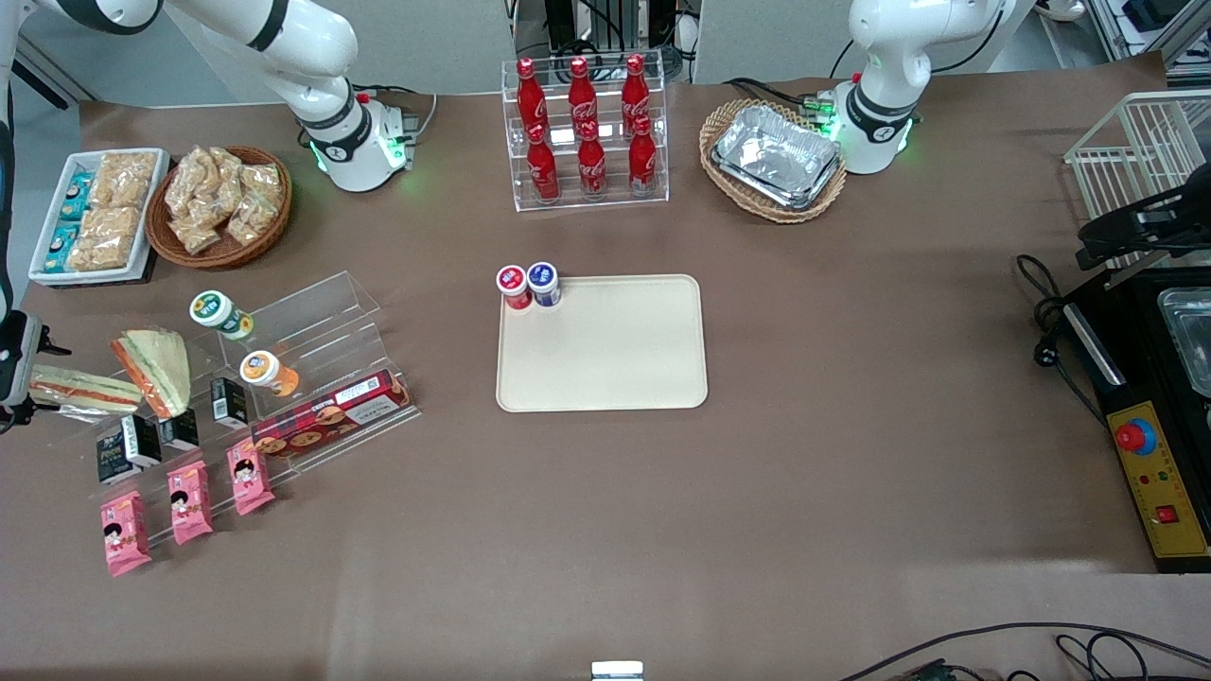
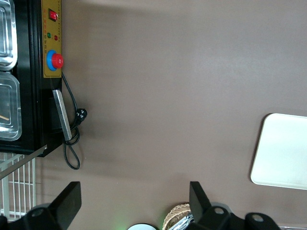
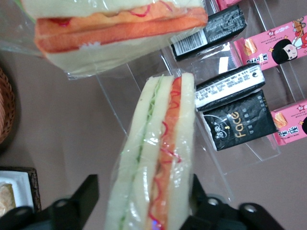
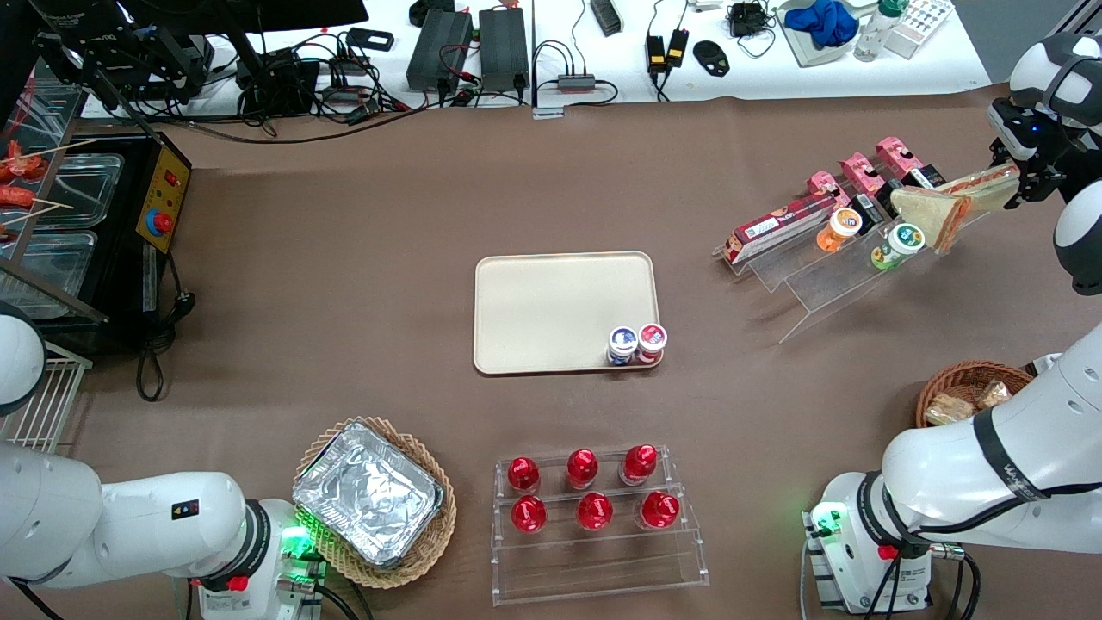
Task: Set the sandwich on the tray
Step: 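Close the right gripper on the wrapped sandwich and lift it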
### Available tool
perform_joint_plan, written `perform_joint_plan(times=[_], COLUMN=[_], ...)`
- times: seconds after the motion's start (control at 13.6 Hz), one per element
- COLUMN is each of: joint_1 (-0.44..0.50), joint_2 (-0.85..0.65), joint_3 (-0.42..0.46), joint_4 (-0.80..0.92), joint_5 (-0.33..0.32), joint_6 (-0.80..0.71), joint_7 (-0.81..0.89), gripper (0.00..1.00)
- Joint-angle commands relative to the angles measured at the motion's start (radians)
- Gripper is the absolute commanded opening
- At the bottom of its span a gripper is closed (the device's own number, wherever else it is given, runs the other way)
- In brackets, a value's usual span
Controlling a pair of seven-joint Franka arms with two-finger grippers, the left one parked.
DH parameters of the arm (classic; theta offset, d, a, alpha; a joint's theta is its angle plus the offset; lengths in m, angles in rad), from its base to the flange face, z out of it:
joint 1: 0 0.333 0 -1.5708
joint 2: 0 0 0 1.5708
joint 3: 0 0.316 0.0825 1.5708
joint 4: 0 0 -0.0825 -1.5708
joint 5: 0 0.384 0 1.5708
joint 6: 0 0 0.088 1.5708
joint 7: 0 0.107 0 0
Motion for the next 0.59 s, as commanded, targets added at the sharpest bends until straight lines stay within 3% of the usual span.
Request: perform_joint_plan(times=[0.0,0.15,0.22,0.51], joint_1=[-0.015,-0.013,-0.013,-0.013], joint_2=[0.007,0.007,0.005,-0.018], joint_3=[0.009,0.009,0.009,0.011], joint_4=[0.003,0.01,0.016,0.081], joint_5=[0.053,0.055,0.055,0.056], joint_6=[0.015,0.011,0.006,-0.066], joint_7=[-0.078,-0.083,-0.084,-0.084], gripper=[0.48,0.26,0.21,0.2])
